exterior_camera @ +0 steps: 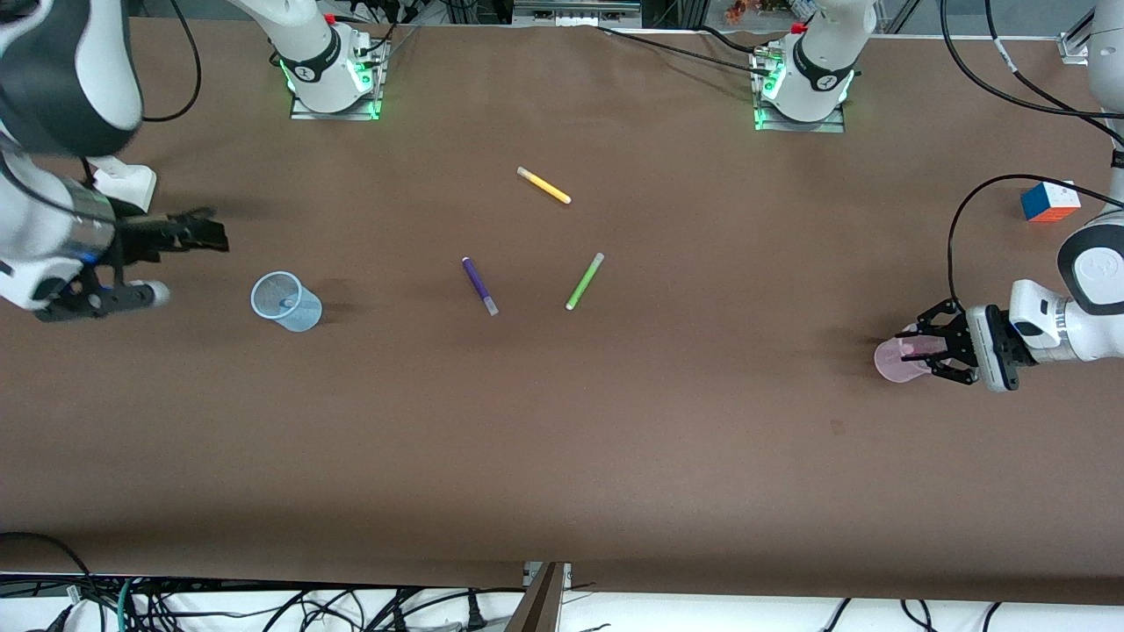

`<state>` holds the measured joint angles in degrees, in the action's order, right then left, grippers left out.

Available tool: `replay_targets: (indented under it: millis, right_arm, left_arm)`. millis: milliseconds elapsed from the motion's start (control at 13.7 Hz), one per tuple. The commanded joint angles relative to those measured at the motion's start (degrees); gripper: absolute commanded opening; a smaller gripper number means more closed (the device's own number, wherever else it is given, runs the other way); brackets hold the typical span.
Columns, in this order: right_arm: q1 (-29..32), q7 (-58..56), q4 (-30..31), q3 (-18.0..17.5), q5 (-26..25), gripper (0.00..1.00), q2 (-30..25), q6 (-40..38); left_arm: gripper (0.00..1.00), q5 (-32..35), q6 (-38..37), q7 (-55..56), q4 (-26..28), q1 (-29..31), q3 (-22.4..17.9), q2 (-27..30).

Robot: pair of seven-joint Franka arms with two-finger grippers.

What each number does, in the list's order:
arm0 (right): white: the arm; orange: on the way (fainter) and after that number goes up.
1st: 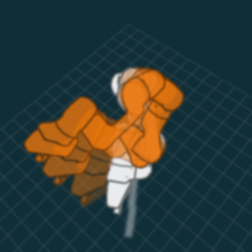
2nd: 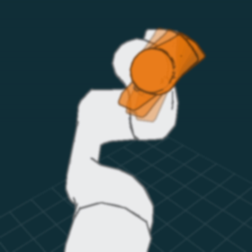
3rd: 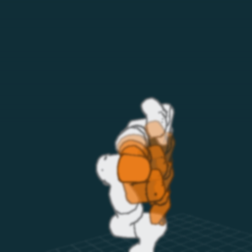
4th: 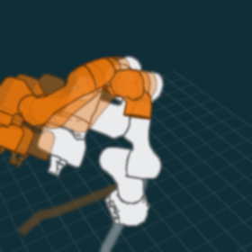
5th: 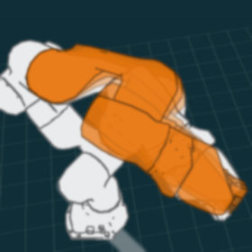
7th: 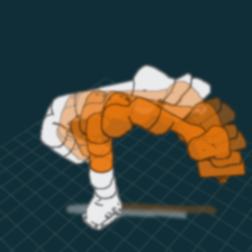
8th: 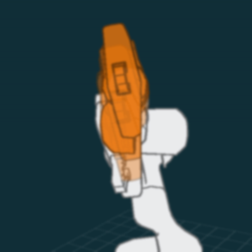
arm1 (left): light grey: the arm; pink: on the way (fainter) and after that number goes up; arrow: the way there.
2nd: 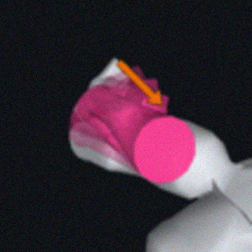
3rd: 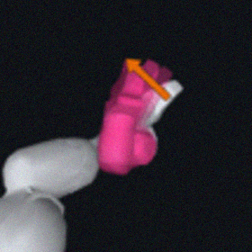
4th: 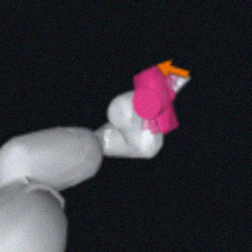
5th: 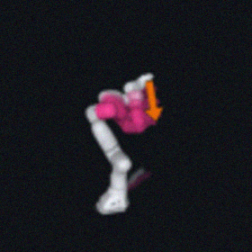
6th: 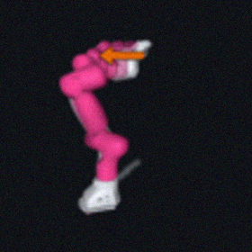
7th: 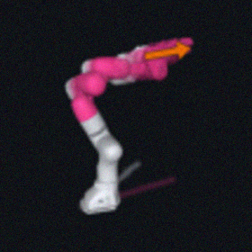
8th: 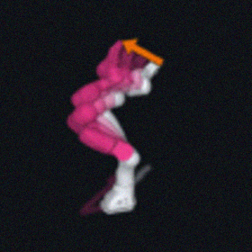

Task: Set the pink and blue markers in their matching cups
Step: 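Open the right gripper and withdraw while the left gripper drops pink marker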

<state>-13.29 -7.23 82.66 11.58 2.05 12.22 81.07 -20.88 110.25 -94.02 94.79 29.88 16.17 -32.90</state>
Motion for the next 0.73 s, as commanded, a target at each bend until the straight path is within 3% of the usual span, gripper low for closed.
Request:
replay_targets:
  millis: [0,291,656]
  right_arm:
    - [3.44,0.73,4.27,-1.73,-1.87,1.00,-8.95,-0.21]
    - [5.21,0.55,4.80,-1.99,-7.40,1.00,-12.39,-2.13]
    - [5.38,4.84,6.90,-3.92,-5.66,1.00,-13.97,-3.02]
  left_arm:
    - [1.00,-1.53,-0.39,-1.96,-1.35,0.53,0.35,0.21]
    - [1.00,0.83,-6.88,11.62,-4.79,-0.35,0.88,4.32]
    - [1.00,10.41,-13.74,33.42,-4.35,-6.32,1.05,15.75]
